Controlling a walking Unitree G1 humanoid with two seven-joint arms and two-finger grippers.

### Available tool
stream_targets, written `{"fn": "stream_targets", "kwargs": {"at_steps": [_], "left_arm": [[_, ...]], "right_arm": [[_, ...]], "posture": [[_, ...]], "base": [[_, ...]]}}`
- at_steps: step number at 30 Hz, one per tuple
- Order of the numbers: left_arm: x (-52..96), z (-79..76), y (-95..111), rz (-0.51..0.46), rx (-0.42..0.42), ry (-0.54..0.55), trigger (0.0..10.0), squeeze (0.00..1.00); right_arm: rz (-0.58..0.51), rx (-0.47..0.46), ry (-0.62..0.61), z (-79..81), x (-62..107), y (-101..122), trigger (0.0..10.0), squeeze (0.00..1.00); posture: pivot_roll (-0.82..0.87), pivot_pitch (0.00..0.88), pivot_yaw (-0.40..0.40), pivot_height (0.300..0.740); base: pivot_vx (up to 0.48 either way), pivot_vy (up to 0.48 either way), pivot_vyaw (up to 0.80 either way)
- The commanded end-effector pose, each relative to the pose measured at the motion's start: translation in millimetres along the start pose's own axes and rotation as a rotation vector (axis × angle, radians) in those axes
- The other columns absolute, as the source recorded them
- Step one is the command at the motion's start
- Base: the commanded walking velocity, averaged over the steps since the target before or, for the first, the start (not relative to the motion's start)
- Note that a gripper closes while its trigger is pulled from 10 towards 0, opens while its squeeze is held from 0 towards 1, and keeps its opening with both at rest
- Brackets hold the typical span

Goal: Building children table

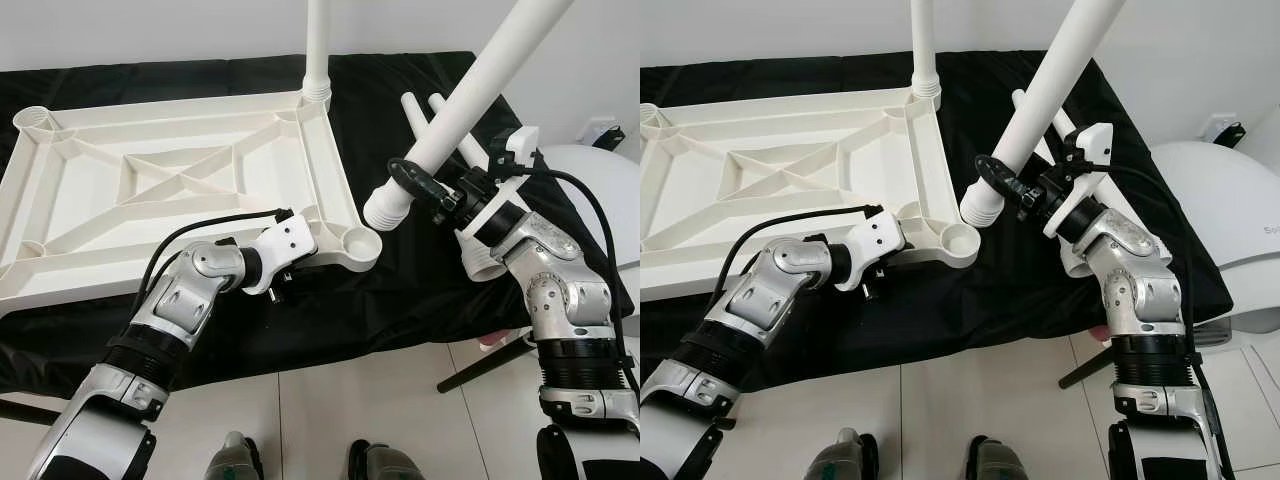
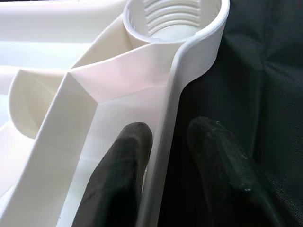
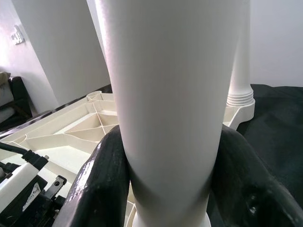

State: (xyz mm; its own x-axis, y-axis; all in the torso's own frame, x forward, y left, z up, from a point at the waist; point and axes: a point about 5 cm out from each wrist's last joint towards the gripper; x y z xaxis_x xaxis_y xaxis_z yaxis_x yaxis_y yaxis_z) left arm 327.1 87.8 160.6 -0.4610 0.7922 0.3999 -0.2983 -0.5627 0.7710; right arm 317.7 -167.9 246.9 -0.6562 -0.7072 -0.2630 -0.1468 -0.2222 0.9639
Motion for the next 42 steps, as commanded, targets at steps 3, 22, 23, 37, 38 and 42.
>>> {"fn": "stream_targets", "kwargs": {"at_steps": [3,22,23,37,38,42], "left_arm": [[-3.0,0.4,8,-0.023,-0.021,-0.023,0.0,0.0],[2.8,-5.9,-3,0.026,-0.018,-0.026,10.0,0.0],[2.9,-5.4,-3,0.028,-0.017,-0.021,10.0,0.0],[4.8,-6.1,-1,0.024,-0.022,-0.011,10.0,0.0],[5.3,-7.1,0,0.022,-0.024,-0.008,10.0,0.0],[5.7,-8.9,2,0.018,-0.026,-0.008,10.0,0.0]], "right_arm": [[0.001,0.01,0.017,1.7,-1.3,0,10.0,0.0],[0.091,-0.015,0.148,11.8,0.6,-13,10.0,0.0],[0.097,-0.014,0.16,12.4,0.6,-14,10.0,0.0],[0.129,-0.015,0.188,12.0,-4.6,-27,10.0,0.0],[0.137,-0.024,0.188,11.3,-7.3,-32,10.0,0.0],[0.143,-0.035,0.192,11.0,-10.0,-36,10.0,0.0]], "posture": [[0.0,0.164,0.02,0.74],[0.01,0.168,-0.004,0.74],[0.01,0.168,-0.005,0.74],[0.02,0.172,-0.016,0.74],[0.02,0.177,-0.021,0.74],[0.03,0.181,-0.025,0.74]], "base": [[0.0,0.0,0.0],[0.0,0.0,0.0],[0.0,0.0,0.0],[0.0,0.0,0.0],[0.0,0.0,0.0],[0.0,0.0,0.0]]}}
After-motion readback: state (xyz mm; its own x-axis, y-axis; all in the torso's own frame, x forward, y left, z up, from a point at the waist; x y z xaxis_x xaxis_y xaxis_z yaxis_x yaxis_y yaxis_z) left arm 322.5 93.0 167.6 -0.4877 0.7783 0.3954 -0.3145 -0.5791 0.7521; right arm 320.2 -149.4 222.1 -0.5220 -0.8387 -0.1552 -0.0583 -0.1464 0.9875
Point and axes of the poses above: a point about 5 cm out from each wrist's last joint towards the gripper, its own x axis pointing back from the gripper into the wrist, its own y axis along the axis of the wrist's last joint, z = x × y, and after that the axes turned 7 degrees about -x, right-handed
